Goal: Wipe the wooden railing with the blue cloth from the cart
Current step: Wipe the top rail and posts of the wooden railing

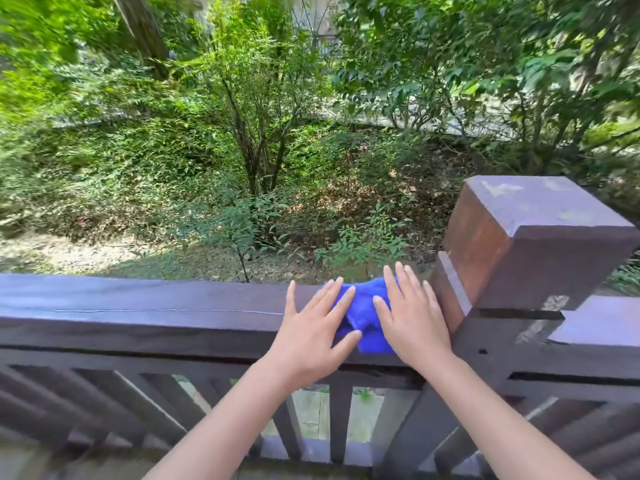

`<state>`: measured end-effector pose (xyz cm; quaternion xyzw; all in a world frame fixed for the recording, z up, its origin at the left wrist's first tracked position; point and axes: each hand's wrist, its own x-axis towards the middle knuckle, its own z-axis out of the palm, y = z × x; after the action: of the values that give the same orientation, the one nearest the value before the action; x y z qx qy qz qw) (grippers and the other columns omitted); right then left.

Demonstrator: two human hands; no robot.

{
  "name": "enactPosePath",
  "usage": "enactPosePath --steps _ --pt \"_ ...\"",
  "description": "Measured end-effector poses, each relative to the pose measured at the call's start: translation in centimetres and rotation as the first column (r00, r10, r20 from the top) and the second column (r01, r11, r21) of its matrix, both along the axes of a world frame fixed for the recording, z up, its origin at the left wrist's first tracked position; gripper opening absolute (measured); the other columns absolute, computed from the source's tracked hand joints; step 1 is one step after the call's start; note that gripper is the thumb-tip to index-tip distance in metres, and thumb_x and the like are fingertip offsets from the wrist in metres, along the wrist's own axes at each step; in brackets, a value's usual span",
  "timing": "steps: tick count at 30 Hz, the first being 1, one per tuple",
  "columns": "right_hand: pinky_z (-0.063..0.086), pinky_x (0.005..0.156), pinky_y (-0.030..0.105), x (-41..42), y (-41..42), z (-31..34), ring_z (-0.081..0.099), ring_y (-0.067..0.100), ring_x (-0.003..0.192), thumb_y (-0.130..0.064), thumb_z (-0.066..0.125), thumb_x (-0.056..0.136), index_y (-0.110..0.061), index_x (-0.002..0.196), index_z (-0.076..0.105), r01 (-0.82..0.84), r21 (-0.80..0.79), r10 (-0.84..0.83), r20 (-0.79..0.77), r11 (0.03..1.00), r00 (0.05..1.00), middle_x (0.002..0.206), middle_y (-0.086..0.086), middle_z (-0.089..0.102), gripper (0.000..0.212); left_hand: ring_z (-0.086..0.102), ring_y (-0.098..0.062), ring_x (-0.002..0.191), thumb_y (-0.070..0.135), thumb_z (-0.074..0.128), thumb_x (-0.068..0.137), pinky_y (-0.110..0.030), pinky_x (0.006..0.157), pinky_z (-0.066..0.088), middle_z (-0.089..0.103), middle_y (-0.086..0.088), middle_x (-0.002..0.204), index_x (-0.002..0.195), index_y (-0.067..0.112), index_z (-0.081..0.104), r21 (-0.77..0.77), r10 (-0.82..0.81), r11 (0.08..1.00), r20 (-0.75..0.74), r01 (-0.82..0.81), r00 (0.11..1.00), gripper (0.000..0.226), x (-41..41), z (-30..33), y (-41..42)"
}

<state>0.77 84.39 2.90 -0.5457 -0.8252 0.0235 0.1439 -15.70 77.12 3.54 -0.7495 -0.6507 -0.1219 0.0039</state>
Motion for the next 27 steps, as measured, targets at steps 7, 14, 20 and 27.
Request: enactPosePath --steps 7,14,20,27 --pt "0.009 0.117 0.033 0.2 0.1 0.0 0.009 0.014 0.144 -0.029 0.024 0.097 -0.01 0.145 0.014 -0.046 -0.085 0.045 -0.015 0.995 0.999 0.157 0.005 0.012 0.052 0.025 -0.018 0.139 0.019 0.028 0.097 -0.039 0.114 0.017 0.032 -0.008 0.15 0.14 0.01 0.026 -0.039 -0.034 0.998 0.176 0.041 0.984 0.044 5.1 1.1 4.8" --pt "0.009 0.117 0.031 -1.7 -0.4 -0.3 0.012 0.015 0.144 -0.029 0.025 0.096 -0.008 0.144 0.017 -0.019 -0.053 0.017 -0.038 0.998 0.999 0.156 0.008 0.016 0.054 0.024 -0.015 0.139 0.019 0.029 0.097 -0.034 0.114 0.016 0.033 -0.005 0.15 0.14 0.011 0.03 0.014 -0.049 0.999 0.126 0.048 0.991 0.043 2.8 -0.2 4.7" --pt "0.007 0.118 0.035 -11.9 -3.3 0.2 0.011 0.021 0.144 -0.03 0.027 0.095 -0.002 0.143 0.016 -0.109 -0.064 0.098 -0.15 0.992 0.984 0.155 0.015 0.015 0.057 0.026 -0.015 0.139 0.013 0.034 0.096 -0.035 0.116 0.018 0.035 -0.005 0.149 0.137 0.011 0.036 0.022 0.063 0.997 0.173 -0.068 0.983 0.041 -7.2 -0.2 1.2" --pt "0.004 0.118 0.037 -17.0 -4.1 0.7 0.003 0.017 0.145 -0.029 0.024 0.096 -0.005 0.144 0.009 -0.26 -0.184 0.235 -0.146 0.948 0.961 0.158 0.009 0.006 0.056 0.022 -0.015 0.141 0.022 0.035 0.096 -0.04 0.115 0.014 0.03 -0.003 0.151 0.14 0.016 0.032 -0.087 0.282 0.958 0.093 -0.274 0.955 0.044 -12.2 0.3 -0.9"
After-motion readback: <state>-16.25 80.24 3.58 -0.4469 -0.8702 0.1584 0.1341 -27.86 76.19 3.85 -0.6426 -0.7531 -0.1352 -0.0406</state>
